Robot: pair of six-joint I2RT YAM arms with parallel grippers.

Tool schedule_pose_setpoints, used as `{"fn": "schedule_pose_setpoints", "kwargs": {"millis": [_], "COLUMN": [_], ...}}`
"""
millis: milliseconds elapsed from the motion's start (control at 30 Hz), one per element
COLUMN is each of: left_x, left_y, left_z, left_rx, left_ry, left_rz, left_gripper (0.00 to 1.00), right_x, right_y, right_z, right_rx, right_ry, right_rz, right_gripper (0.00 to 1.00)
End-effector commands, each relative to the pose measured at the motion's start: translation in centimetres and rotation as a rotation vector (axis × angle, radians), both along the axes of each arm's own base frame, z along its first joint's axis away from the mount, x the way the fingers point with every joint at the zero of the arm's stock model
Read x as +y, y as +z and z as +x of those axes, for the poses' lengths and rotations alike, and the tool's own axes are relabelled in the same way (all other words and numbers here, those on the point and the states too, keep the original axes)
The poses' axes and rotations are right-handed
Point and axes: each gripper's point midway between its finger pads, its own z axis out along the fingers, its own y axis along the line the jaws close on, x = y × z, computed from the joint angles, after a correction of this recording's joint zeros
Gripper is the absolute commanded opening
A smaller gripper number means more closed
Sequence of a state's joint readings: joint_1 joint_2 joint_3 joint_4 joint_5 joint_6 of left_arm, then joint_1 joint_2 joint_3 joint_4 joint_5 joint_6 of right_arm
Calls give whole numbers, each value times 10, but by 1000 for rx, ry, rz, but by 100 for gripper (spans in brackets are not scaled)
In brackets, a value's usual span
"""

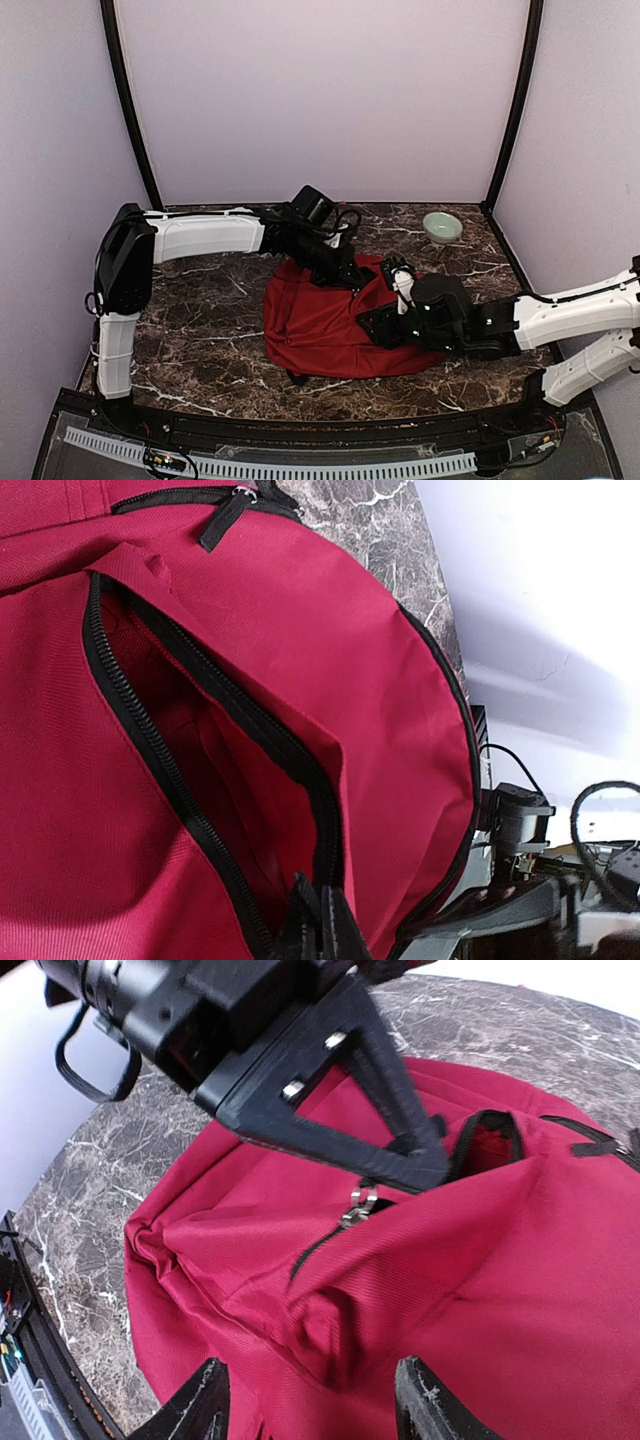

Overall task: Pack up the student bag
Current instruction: Hold the upper front pocket of the student bag.

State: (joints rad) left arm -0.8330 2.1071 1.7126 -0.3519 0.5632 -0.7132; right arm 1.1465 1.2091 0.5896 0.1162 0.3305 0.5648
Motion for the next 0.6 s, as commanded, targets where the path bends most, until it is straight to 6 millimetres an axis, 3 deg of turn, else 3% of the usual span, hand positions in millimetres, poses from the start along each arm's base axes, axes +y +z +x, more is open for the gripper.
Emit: {"fn": "schedule_pose_setpoints", "kwargs": {"millis": [0, 200, 333, 467, 567], "left_x": [-5, -5, -6, -8, -8], "left_y": [46, 48, 48, 51, 52], "left_z": [20, 19, 18, 17, 17], "left_rx": [-64, -51, -38, -28, -26], "left_ry": [57, 62, 60, 61, 64], "left_rz": [-93, -95, -100, -112, -117], "left_gripper": [0, 0, 0, 0, 0], "right_x": [33, 37, 28, 19, 25], "right_y": [11, -12, -20, -19, -16], "right_z": [6, 23, 39, 57, 63], "right_rx": [-36, 6, -4, -21, -30], "right_ry": [56, -2, -61, -139, -135], "right_rz": [27, 0, -31, -56, -58], "right_gripper": [57, 50, 45, 39, 39]}}
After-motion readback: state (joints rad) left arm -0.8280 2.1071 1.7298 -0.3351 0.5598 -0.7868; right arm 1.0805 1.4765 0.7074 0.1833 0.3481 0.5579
